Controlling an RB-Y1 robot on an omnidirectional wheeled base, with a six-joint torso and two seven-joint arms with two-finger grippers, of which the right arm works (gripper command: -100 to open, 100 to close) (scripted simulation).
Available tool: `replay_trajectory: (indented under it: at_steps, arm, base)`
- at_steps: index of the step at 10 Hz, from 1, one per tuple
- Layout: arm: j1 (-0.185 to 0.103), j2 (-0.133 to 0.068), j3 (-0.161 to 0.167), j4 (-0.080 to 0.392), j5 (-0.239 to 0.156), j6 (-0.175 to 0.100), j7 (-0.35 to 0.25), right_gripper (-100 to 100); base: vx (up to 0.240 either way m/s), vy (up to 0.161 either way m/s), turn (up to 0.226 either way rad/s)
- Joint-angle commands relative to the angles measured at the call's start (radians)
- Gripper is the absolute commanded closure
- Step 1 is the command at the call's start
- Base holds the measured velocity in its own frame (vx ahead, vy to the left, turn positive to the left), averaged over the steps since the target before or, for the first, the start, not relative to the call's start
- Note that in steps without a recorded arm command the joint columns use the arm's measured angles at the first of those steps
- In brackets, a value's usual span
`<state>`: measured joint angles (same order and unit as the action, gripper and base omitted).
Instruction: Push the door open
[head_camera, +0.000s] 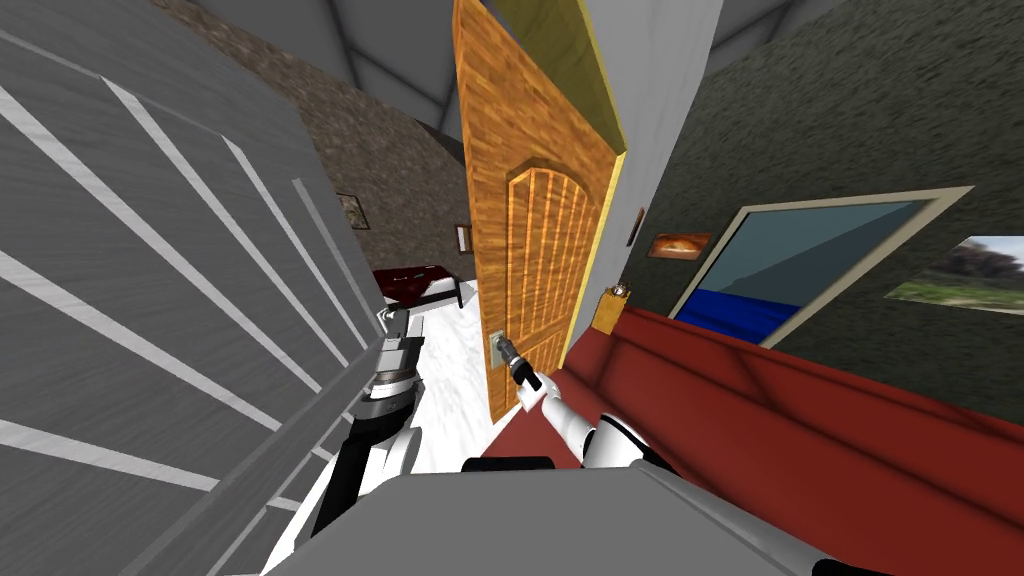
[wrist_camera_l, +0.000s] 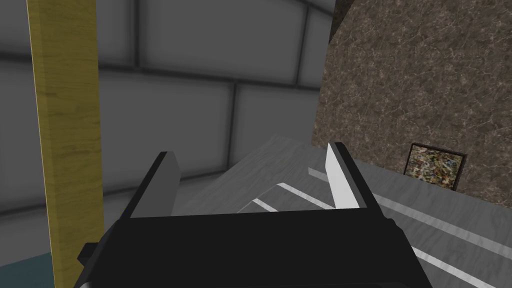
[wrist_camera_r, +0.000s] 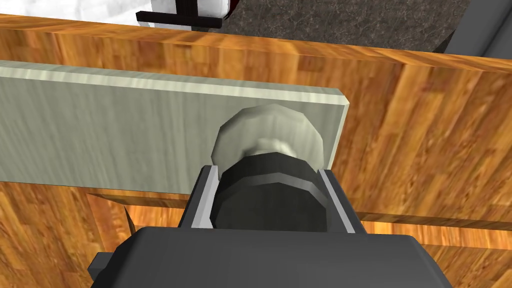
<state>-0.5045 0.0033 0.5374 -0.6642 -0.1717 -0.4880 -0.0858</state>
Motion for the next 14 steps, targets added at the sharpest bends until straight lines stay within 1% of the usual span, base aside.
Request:
replay_trajectory:
  at_steps: [1, 2, 3, 4, 6, 7, 10, 11, 12, 14]
  arm:
    - [0.000, -0.017, -0.035, -0.011, -0.004, 0.005, 0.018, 100]
    - [0.000, -0.018, -0.044, -0.009, -0.005, 0.005, 0.023, 100]
    - [0.000, -0.021, -0.063, -0.006, -0.007, 0.006, 0.033, 100]
    - [0.000, -0.022, -0.073, -0.005, -0.008, 0.006, 0.038, 100]
    - [0.000, -0.023, -0.114, 0.002, -0.012, 0.007, 0.060, 100]
    - [0.011, -0.045, -0.092, -0.026, -0.012, 0.021, 0.044, -100]
    - [0.013, -0.049, -0.086, -0.029, -0.013, 0.023, 0.040, -100]
    - [0.014, -0.048, -0.082, -0.031, -0.014, 0.024, 0.037, -100]
    - [0.015, -0.043, -0.079, -0.032, -0.015, 0.025, 0.035, -100]
    - [0.018, -0.018, -0.070, -0.037, -0.017, 0.028, 0.029, -100]
  base:
    - [0.143, 0.184, -0.060]
    - [0.132, 0.181, -0.053]
    - [0.131, 0.165, -0.080]
    - [0.126, 0.140, -0.106]
    - [0.160, 0.138, -0.130]
    - [-0.047, 0.060, -0.041]
    - [-0.180, -0.079, 0.004]
    - [-0.197, -0.078, -0.010]
    - [-0.226, -0.061, -0.008]
    - [-0.238, -0.061, -0.011]
